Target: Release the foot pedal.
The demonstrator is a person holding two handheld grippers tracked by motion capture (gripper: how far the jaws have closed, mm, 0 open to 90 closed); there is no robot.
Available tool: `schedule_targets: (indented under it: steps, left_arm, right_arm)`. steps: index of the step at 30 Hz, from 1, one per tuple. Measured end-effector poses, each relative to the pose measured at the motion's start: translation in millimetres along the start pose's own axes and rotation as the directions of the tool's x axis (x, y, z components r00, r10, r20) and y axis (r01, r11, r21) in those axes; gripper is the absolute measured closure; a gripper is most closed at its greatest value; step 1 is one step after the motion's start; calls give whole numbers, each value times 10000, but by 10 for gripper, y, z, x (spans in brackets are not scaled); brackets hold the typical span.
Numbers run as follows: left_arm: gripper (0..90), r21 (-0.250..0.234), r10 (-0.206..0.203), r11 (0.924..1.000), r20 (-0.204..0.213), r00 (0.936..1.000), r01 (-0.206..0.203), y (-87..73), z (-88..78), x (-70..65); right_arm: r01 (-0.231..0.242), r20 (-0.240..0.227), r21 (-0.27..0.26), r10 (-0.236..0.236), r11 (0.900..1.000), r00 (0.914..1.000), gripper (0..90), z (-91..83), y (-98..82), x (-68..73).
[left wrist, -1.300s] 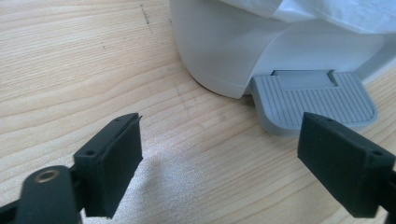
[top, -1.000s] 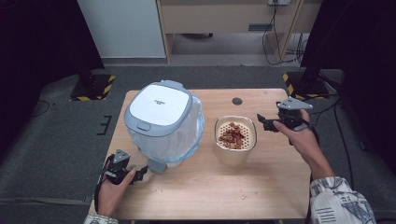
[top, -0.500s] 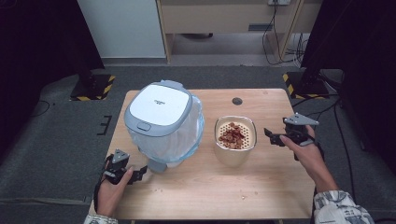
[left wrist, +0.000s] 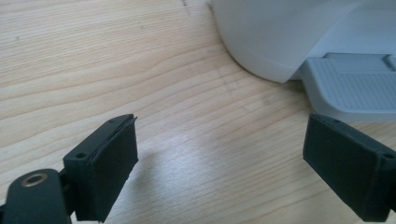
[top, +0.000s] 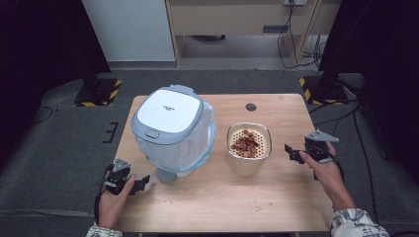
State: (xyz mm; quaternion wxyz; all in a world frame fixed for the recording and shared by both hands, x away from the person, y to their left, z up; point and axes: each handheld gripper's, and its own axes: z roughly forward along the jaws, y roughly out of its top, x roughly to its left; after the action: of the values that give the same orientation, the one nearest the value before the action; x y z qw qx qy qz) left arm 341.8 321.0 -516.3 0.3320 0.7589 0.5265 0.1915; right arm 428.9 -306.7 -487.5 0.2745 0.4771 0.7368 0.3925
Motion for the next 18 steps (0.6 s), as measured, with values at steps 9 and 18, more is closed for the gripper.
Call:
schedule_targets:
  steps: [9,18]
  left_arm:
    - [100,371,-112,9992,-359,9993,126,-55,31,81]
    - [100,603,49,9982,-394,9992,-25,-78,72,72]
  right_arm:
    - [-508,342,845,481,9951,9983,103,82,-315,19]
    - [-600,702,1837,478,9811,9964,91,175,-488,72]
